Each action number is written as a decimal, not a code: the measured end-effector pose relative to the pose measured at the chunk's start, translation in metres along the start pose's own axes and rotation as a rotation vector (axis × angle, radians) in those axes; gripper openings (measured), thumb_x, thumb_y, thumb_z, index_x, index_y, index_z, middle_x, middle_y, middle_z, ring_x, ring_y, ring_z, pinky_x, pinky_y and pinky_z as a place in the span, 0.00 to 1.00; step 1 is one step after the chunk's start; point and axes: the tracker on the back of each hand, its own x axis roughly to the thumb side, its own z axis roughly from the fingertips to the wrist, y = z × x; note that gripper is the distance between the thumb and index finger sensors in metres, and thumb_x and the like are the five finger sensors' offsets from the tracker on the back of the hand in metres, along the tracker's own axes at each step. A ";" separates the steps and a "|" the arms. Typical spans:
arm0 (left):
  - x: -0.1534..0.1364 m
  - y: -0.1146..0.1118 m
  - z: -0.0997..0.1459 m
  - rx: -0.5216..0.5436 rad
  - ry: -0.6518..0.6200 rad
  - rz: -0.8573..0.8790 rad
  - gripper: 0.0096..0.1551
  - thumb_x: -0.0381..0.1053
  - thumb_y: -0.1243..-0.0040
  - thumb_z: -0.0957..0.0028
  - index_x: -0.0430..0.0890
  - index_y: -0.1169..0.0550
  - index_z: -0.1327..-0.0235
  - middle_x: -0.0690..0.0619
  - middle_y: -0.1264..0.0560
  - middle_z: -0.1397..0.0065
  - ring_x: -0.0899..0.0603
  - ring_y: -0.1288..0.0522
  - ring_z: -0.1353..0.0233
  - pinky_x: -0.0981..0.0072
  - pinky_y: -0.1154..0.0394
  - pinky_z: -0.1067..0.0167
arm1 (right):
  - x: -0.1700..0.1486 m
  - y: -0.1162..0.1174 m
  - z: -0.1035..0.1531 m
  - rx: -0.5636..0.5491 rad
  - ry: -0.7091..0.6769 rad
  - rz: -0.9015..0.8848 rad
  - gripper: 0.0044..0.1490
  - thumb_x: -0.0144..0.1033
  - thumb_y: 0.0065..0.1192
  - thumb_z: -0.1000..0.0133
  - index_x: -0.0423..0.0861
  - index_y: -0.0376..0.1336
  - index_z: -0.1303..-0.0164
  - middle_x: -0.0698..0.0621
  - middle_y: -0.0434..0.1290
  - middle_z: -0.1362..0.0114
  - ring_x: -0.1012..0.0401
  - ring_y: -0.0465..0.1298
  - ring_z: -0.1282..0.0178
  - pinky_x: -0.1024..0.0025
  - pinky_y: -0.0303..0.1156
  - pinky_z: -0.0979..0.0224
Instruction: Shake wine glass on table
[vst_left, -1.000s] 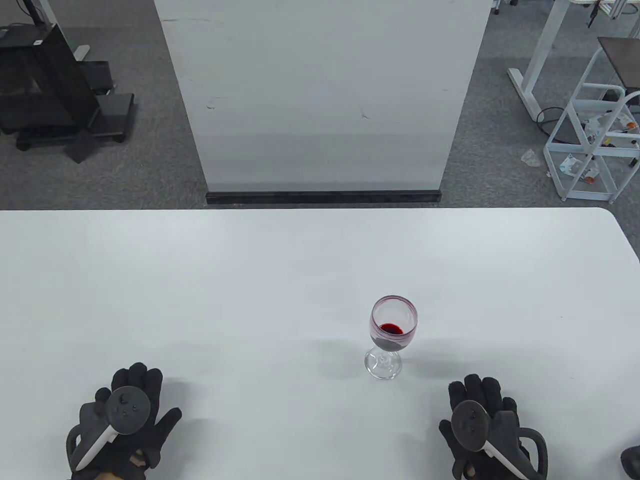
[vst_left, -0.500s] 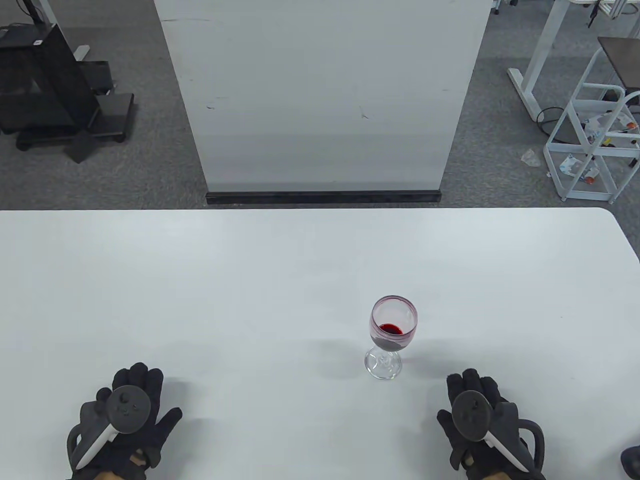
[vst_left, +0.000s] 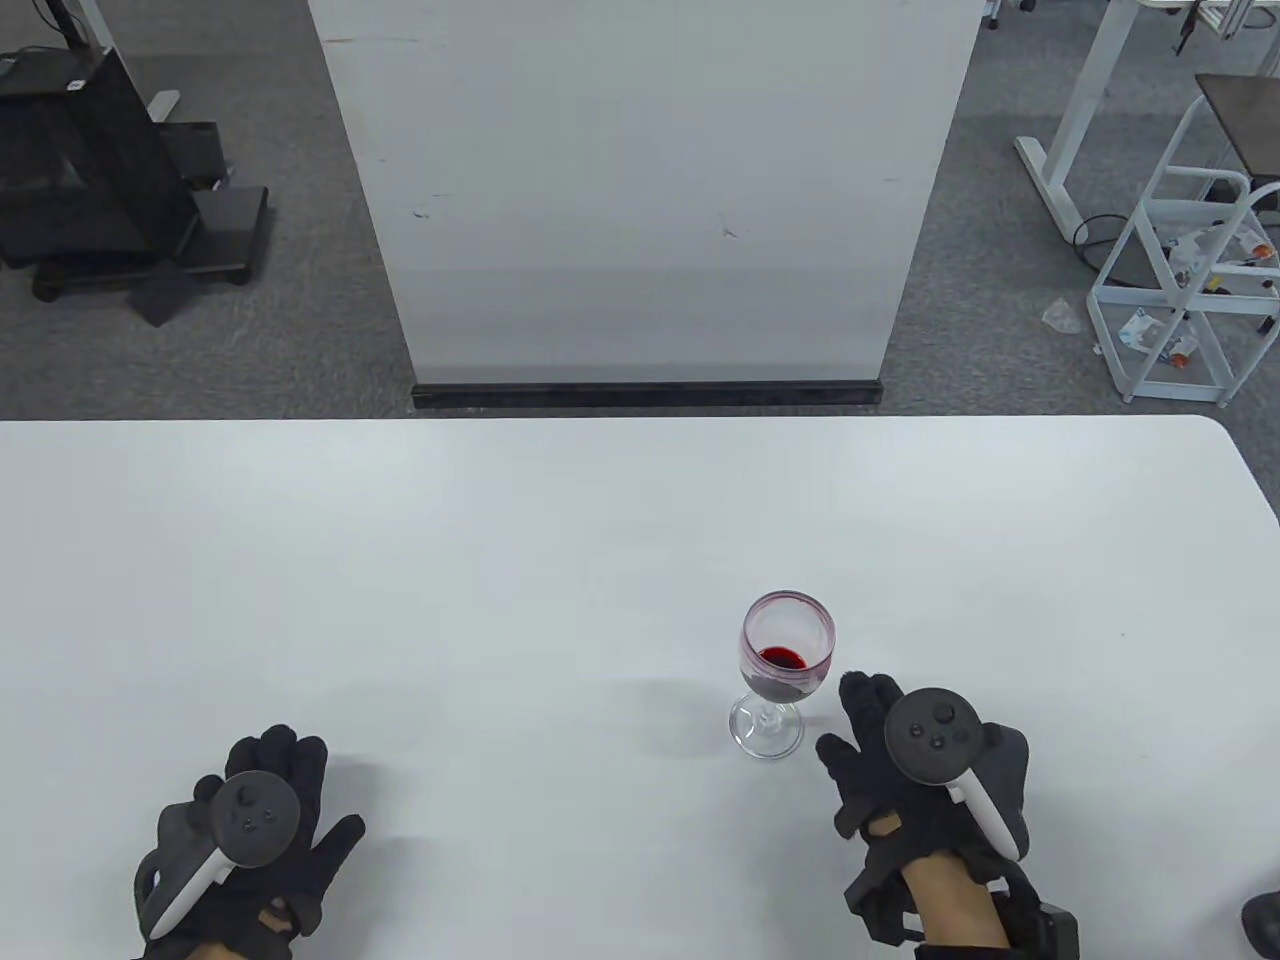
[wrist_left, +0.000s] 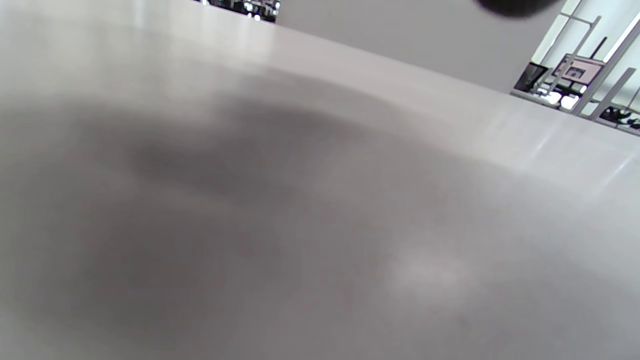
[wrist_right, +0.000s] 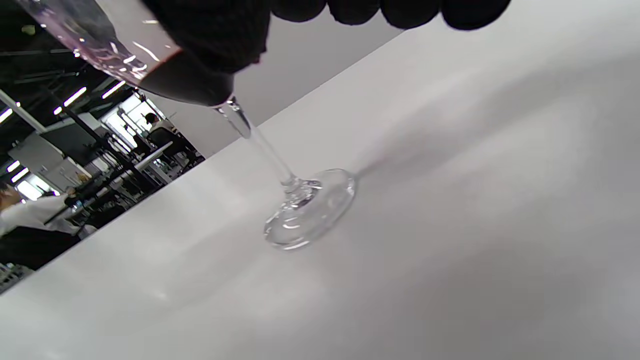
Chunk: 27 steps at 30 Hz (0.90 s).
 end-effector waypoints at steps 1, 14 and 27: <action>0.000 0.000 0.000 0.000 -0.001 0.000 0.48 0.73 0.60 0.54 0.62 0.64 0.27 0.59 0.74 0.19 0.45 0.78 0.20 0.48 0.78 0.28 | 0.001 0.003 -0.003 0.000 0.009 -0.002 0.45 0.48 0.65 0.45 0.51 0.47 0.22 0.48 0.49 0.15 0.45 0.55 0.20 0.50 0.62 0.26; 0.000 0.000 -0.001 -0.006 -0.005 0.003 0.48 0.73 0.60 0.54 0.62 0.64 0.27 0.59 0.74 0.19 0.45 0.78 0.20 0.48 0.78 0.28 | -0.003 0.038 -0.031 0.081 0.064 -0.258 0.47 0.46 0.66 0.45 0.50 0.46 0.22 0.46 0.49 0.17 0.52 0.73 0.35 0.61 0.74 0.42; 0.000 0.000 -0.001 -0.004 -0.001 0.005 0.48 0.73 0.60 0.54 0.62 0.64 0.27 0.59 0.74 0.19 0.45 0.78 0.20 0.48 0.78 0.28 | -0.007 0.070 -0.052 0.097 0.141 -0.493 0.38 0.43 0.65 0.44 0.48 0.54 0.27 0.44 0.59 0.22 0.54 0.76 0.42 0.63 0.76 0.48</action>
